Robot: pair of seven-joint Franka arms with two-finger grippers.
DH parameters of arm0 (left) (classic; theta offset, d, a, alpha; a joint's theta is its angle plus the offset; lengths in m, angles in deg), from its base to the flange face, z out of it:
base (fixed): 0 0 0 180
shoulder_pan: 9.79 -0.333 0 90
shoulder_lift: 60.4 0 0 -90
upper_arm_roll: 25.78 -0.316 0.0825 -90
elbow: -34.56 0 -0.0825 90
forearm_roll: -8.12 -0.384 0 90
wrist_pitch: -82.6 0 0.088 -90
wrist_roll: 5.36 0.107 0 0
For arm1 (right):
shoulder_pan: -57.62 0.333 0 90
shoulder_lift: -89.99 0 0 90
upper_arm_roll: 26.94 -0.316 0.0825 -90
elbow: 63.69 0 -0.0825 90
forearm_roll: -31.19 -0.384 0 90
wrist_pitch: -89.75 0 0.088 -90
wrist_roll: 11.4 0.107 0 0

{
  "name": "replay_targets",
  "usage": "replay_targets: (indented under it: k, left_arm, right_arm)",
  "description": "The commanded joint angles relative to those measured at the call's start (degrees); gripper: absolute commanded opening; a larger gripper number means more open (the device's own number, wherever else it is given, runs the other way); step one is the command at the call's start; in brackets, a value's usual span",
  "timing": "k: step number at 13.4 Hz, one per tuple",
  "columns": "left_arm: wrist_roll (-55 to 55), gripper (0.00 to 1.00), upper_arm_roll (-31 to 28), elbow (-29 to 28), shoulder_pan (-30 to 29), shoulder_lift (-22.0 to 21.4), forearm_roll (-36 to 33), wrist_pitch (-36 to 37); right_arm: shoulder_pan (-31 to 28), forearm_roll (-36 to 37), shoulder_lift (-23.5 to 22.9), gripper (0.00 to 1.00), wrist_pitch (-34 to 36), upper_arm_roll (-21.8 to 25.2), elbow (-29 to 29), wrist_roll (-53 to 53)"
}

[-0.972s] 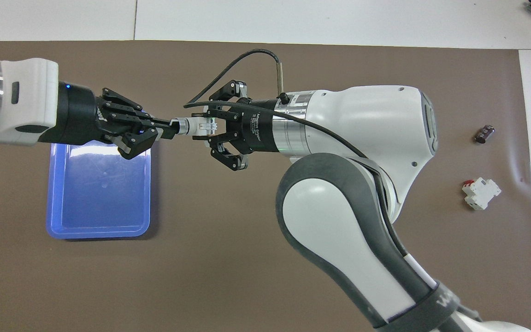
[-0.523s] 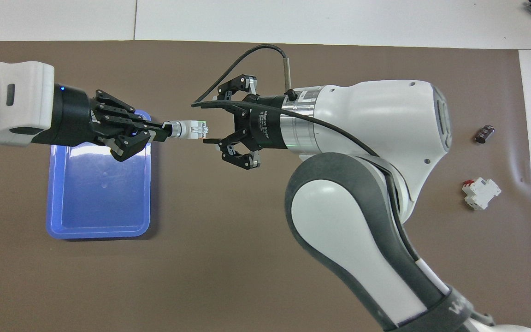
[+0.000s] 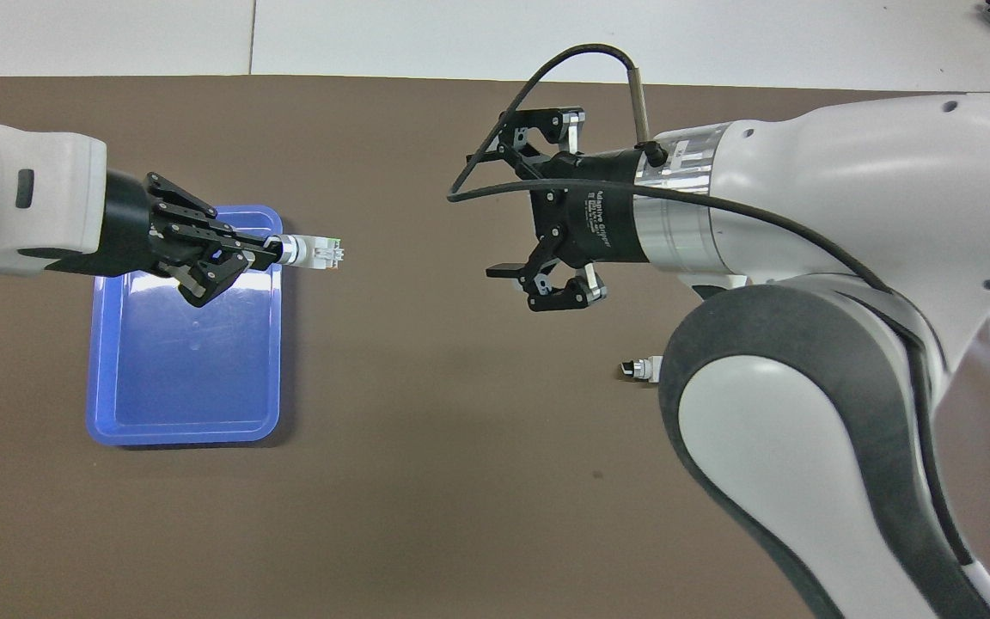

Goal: Turn and place switch with both arms
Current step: 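Open the right gripper and withdraw it while the left gripper holds switch, then lower the switch into the blue tray and release with the left gripper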

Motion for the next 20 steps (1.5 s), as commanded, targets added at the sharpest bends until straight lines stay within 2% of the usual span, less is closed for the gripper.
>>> replay_targets:
  k: [1, 3, 5, 6, 8, 11, 13, 16, 17, 18, 19, 20]
  left_arm:
    - [1.28, 0.0, -0.07, -8.38, -0.16, -5.13, -8.77, -1.95]
    - [0.92, 0.0, -0.16, -18.39, -1.04, -9.69, -10.82, -6.94]
    - [0.92, 0.0, -0.16, -25.09, -2.1, -12.26, -15.19, -8.8]
    - [0.58, 0.0, -0.16, -26.77, -2.36, -12.35, -17.48, -8.9]
    - [-2.57, 0.0, -0.16, -29.5, -4.11, -11.83, -19.26, -10.73]
    - [-6.79, 0.0, -0.16, -34.95, -5.0, -10.69, -22.41, -16.88]
    - [-10.23, 0.0, -0.07, -36.8, -5.0, -9.02, -22.6, -18.82]
    - [-11.73, 0.0, 0.02, -38.74, -4.3, -6.99, -22.6, -22.42]
    - [-11.82, 0.03, 0.02, -38.57, -4.3, -6.99, -22.6, -22.0]
    - [-11.99, 0.65, 0.1, -38.39, -4.21, -6.99, -22.6, -21.82]
    - [-12.08, 0.97, 0.1, -38.3, -4.12, -6.99, -22.6, -21.73]
    - [-12.08, 0.99, 0.1, -37.78, -4.03, -6.99, -22.6, -21.64]
  right_arm:
    - [-2.13, 12.34, 0.92, 1.0, 0.82, -0.42, -0.82, -9.4]
    - [-5.11, 15.27, 1.01, 1.0, 3.36, -0.34, -0.82, -16.77]
    - [-8.97, 16.95, 2.32, 1.0, 9.14, -0.34, -0.82, -29.06]
    - [-10.65, 18.69, 3.11, 1.0, 12.92, -0.25, -0.74, -34.26]
    - [-12.94, 23.35, 4.43, 1.0, 16.02, -0.34, -0.74, -40.96]
    - [-16.8, 29.25, 6.19, 1.0, 23.39, -0.68, -0.82, -50.53]
    - [-20.06, 29.17, 6.81, 1.0, 25.96, -0.6, -0.91, -58.53]
    - [-22.17, 29.26, 8.39, 1.0, 28.67, -0.16, -3.01, -60.84]
    - [-22.26, 29.26, 9.53, 1.0, 29.04, -0.07, -4.15, -61.72]
    - [-21.92, 29.26, 10.32, 1.0, 29.04, 0.36, -5.38, -62.25]
    - [-21.3, 29.26, 11.28, 1.0, 29.04, 1.32, -6.7, -62.95]
    - [-20.6, 29.35, 12.34, 1.0, 28.52, 1.6, -8.19, -63.22]
